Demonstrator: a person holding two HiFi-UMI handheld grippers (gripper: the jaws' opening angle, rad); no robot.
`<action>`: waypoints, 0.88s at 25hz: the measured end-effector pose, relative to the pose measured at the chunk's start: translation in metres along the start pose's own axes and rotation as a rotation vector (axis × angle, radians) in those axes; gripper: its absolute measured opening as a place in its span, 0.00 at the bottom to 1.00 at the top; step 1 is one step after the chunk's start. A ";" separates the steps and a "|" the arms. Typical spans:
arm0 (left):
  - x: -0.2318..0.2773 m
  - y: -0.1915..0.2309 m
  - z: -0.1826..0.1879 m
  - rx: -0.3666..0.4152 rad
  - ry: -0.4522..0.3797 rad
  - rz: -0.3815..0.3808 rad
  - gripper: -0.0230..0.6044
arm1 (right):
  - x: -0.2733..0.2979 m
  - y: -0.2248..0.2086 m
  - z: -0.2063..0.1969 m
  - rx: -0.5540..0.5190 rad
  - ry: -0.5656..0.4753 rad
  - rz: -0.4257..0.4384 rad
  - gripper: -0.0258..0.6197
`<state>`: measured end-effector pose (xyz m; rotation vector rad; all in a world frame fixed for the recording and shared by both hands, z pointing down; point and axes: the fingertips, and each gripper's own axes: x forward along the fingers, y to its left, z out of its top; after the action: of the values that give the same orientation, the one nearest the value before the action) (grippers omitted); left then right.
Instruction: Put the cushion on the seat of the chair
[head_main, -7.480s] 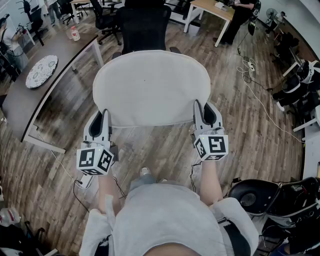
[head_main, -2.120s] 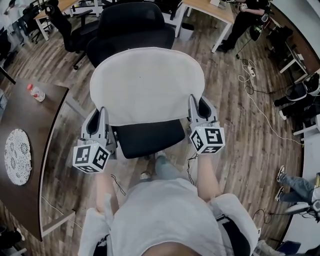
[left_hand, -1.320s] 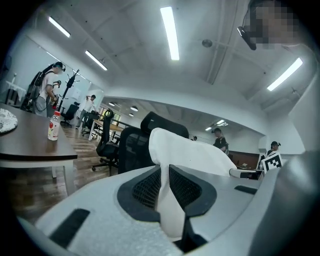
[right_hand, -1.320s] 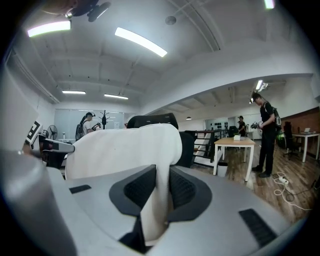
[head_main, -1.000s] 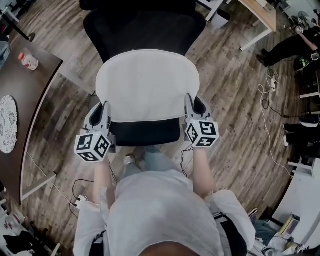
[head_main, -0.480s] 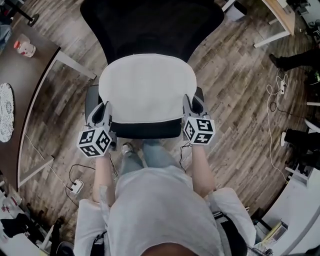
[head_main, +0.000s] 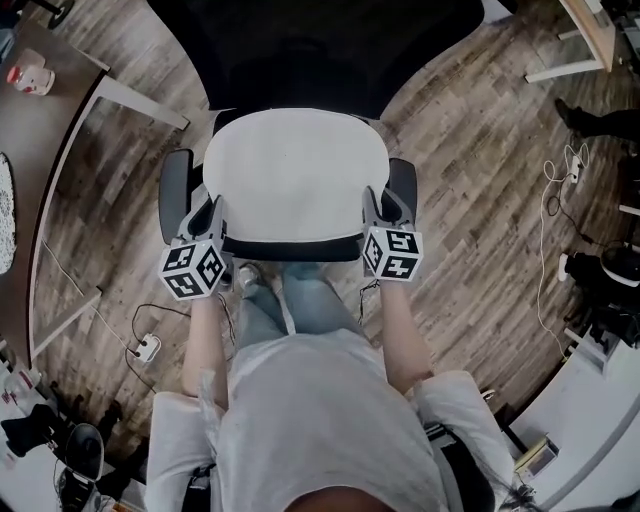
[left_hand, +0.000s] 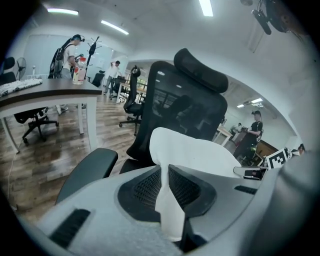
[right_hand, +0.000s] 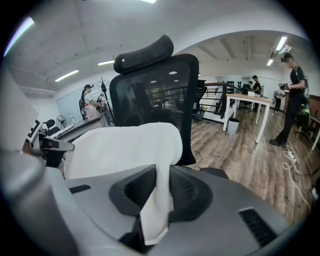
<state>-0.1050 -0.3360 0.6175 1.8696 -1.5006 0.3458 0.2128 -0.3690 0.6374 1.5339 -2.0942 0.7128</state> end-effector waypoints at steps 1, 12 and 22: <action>0.003 0.002 -0.006 -0.007 0.011 0.005 0.11 | 0.003 -0.001 -0.006 0.008 0.012 0.000 0.14; 0.033 0.028 -0.062 -0.016 0.118 0.074 0.11 | 0.043 -0.005 -0.072 0.069 0.131 0.013 0.14; 0.060 0.059 -0.103 -0.095 0.178 0.097 0.11 | 0.075 -0.005 -0.110 0.086 0.202 0.032 0.14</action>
<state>-0.1201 -0.3172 0.7479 1.6510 -1.4630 0.4655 0.2018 -0.3548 0.7691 1.4100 -1.9647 0.9394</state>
